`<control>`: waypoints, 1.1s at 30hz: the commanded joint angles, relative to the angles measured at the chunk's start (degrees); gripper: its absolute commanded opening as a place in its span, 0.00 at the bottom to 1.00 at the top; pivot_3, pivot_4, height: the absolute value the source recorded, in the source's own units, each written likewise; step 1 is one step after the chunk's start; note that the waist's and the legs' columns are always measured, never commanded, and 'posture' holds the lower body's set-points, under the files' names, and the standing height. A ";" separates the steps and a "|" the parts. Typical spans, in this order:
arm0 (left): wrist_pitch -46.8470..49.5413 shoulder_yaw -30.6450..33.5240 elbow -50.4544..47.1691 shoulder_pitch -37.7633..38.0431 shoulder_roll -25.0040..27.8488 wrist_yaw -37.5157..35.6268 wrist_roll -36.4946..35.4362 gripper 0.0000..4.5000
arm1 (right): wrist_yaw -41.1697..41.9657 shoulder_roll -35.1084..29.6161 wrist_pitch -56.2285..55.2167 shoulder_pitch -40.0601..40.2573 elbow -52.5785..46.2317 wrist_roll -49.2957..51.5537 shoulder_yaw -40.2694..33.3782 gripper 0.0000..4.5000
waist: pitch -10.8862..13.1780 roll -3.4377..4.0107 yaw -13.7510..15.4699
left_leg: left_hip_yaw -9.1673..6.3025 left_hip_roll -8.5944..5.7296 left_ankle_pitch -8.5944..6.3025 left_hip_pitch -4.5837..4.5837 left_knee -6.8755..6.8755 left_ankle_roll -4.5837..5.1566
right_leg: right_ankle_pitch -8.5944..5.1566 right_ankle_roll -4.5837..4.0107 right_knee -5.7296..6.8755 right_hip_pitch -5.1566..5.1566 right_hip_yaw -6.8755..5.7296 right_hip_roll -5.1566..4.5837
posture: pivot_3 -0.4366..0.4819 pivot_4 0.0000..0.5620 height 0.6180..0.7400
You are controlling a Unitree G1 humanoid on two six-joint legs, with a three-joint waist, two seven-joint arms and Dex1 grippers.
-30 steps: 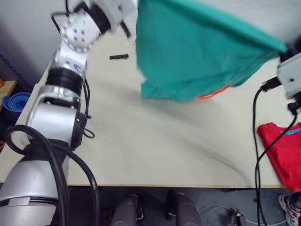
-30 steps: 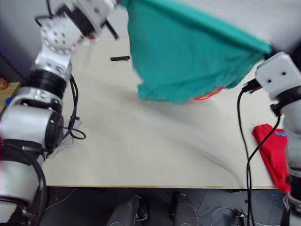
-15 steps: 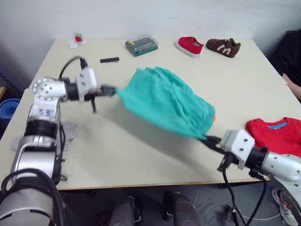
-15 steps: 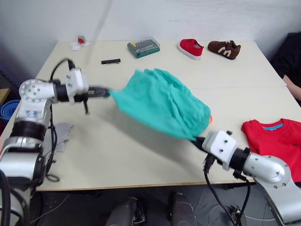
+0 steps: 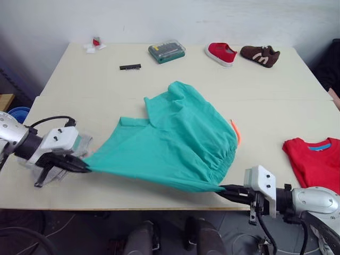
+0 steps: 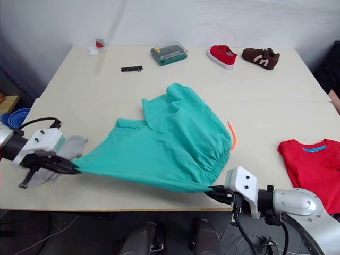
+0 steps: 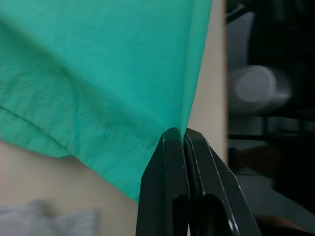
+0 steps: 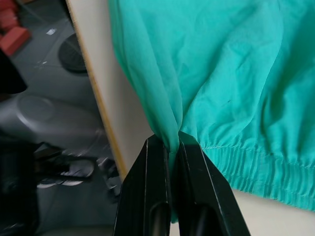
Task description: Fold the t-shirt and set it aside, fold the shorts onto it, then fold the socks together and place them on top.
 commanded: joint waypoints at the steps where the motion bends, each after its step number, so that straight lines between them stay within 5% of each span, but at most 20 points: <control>1: -0.37 0.36 -6.27 6.03 10.80 -6.41 -13.41 0.00 | 3.00 -1.81 0.60 2.59 -3.46 1.97 0.11 0.01 | 0.00 0.00 0.09 | 0.00 -0.01 0.00 -0.01 -0.03 -0.03 | -0.02 -0.03 0.01 -0.03 0.00 0.01 | 0.48 0.27 1.00; 4: -3.16 -0.20 -5.31 5.67 13.32 -6.41 -15.37 0.00 | 3.00 -2.15 1.67 3.04 -4.30 2.74 0.28 0.01 | 0.00 0.00 0.17 | 0.05 -0.02 0.03 -0.01 -0.03 -0.07 | -0.05 -0.01 -0.03 -0.01 0.02 0.03 | 0.48 0.27 1.00; 7: -5.70 -7.00 0.01 -7.03 6.50 -6.41 -7.22 0.00 | 0.33 0.24 3.86 1.79 -3.96 6.85 -2.29 0.01 | 0.00 0.00 0.26 | 0.13 0.03 0.09 0.01 -0.03 -0.11 | -0.06 0.01 -0.05 0.00 0.05 0.14 | 0.48 0.27 1.00; 10: -10.03 -18.20 16.06 -31.52 -11.30 -6.41 7.63 0.00 | -2.27 2.75 6.71 0.31 -1.72 13.08 -7.12 0.01 | -0.07 0.23 1.92 | 0.17 0.20 0.13 0.05 0.00 -0.09 | -0.24 -0.39 -0.23 0.10 0.05 0.45 | 0.48 0.27 1.00; 14: -20.60 -21.13 40.06 -51.20 -30.27 -4.86 19.19 0.00 | -6.40 5.69 9.78 -1.94 1.93 18.79 -11.18 0.01 | -0.29 -0.22 3.21 | 0.24 0.46 0.16 -0.18 0.27 -0.07 | 0.33 -0.16 -0.22 -0.01 -0.02 0.65 | 0.48 0.27 1.00; 18: -34.17 -18.37 63.00 -66.51 -47.89 12.58 27.43 0.00 | -11.68 8.71 11.48 -2.38 5.57 20.12 -14.33 0.01 | -0.30 -0.35 3.23 | 0.16 0.48 0.18 -1.18 1.01 0.47 | 0.41 -0.05 -0.06 -0.71 -0.16 0.62 | 0.48 0.27 1.00; 26: -46.66 -14.55 78.44 -76.13 -61.30 40.37 38.89 0.00 | -17.52 11.75 11.81 -0.81 7.51 18.19 -15.68 0.01 | -0.25 -0.43 1.42 | 0.53 0.40 -0.28 -1.36 1.33 1.01 | 0.49 0.23 0.19 -0.86 -0.29 0.78 | 0.48 0.27 1.00; 33: -43.33 -15.22 82.08 -73.47 -67.46 47.89 46.67 0.00 | -21.63 13.75 10.52 -4.38 8.60 14.25 -13.42 0.01 | -0.25 -0.43 1.41 | 0.63 0.41 -0.27 -1.20 1.39 1.18 | 0.67 0.53 -0.19 -0.76 -0.06 0.46 | 0.48 0.27 1.00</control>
